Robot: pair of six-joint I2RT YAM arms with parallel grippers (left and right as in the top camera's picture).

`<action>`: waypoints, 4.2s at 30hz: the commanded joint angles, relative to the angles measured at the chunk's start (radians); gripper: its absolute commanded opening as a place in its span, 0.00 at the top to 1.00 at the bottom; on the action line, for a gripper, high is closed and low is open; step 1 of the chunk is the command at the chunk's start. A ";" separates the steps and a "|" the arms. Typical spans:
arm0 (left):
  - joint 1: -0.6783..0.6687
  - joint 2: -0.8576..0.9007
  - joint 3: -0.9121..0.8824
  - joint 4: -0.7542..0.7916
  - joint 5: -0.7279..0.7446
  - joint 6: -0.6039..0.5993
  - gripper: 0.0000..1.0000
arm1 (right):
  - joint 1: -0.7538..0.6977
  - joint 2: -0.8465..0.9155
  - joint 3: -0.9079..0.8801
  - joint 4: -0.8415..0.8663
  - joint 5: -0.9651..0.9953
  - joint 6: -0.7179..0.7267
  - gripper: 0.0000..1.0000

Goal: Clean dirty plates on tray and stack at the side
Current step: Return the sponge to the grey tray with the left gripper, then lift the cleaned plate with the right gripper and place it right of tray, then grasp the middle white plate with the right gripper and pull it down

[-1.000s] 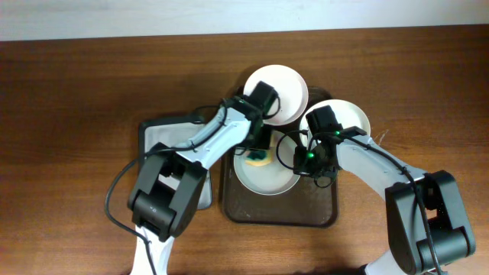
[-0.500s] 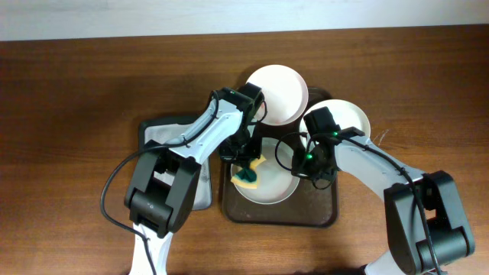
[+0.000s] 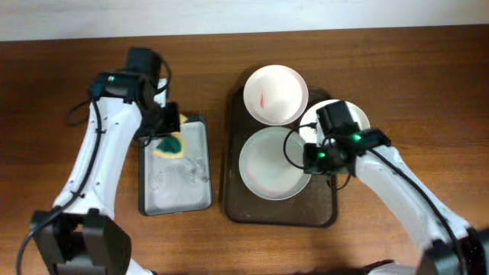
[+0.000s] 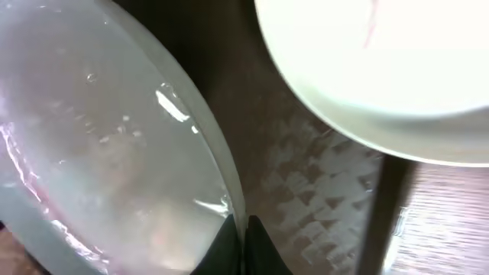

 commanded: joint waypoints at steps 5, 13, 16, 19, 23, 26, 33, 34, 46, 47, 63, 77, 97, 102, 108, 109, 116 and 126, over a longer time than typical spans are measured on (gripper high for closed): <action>0.039 0.021 -0.314 0.232 0.049 0.024 0.77 | -0.001 -0.140 0.035 -0.067 0.260 -0.026 0.96; 0.040 -0.156 -0.291 0.230 0.055 0.024 0.31 | 0.316 -0.166 0.128 -0.176 0.757 -0.005 0.96; 0.040 -0.257 -0.291 0.215 0.051 0.024 0.06 | 0.473 -0.166 0.129 -0.191 0.919 0.040 0.96; 0.040 -0.326 -0.291 0.210 0.051 0.024 0.00 | 0.594 -0.166 0.129 -0.198 1.085 0.047 0.96; 0.040 -0.350 -0.291 0.208 0.051 0.024 0.00 | 0.685 -0.166 0.132 -0.197 1.277 0.046 0.96; 0.040 -0.349 -0.291 0.209 0.052 0.023 0.00 | 0.726 -0.166 0.132 -0.197 1.396 0.034 0.96; 0.037 -0.348 -0.291 0.219 0.051 0.019 0.01 | 0.750 -0.166 0.132 -0.197 1.404 0.034 0.96; 0.037 -0.348 -0.291 0.219 0.051 0.019 0.01 | 0.750 -0.166 0.132 -0.198 1.408 0.033 0.96; 0.037 -0.348 -0.291 0.219 0.051 0.019 0.01 | 0.750 -0.166 0.132 -0.197 1.407 0.034 0.96; 0.037 -0.348 -0.291 0.219 0.051 0.019 0.01 | 0.750 -0.166 0.132 -0.197 1.407 0.034 0.96; 0.037 -0.348 -0.291 0.219 0.051 0.019 0.01 | 0.723 -0.168 0.138 -0.089 1.249 -0.097 0.96; 0.037 -0.348 -0.291 0.219 0.051 0.019 0.00 | 0.624 -0.173 0.153 -0.127 1.115 0.087 0.96; 0.037 -0.348 -0.291 0.219 0.051 0.019 0.01 | -0.933 -0.083 0.224 -0.118 -0.121 0.020 0.96; 0.037 -0.348 -0.291 0.219 0.051 0.019 0.01 | -1.101 0.121 0.224 -0.106 -0.072 0.020 0.96; 0.037 -0.348 -0.291 0.219 0.051 0.019 0.01 | -1.118 0.295 0.220 -0.124 0.018 0.018 0.92; 0.037 -0.348 -0.291 0.219 0.051 0.019 0.00 | -1.109 0.294 0.221 -0.122 0.014 0.010 0.81; 0.037 -0.348 -0.291 0.219 0.051 0.019 0.00 | -0.885 0.156 0.221 -0.084 -0.302 -0.237 0.39; 0.037 -0.348 -0.291 0.219 0.051 0.019 0.01 | -0.442 0.249 0.220 0.108 0.190 -0.272 0.25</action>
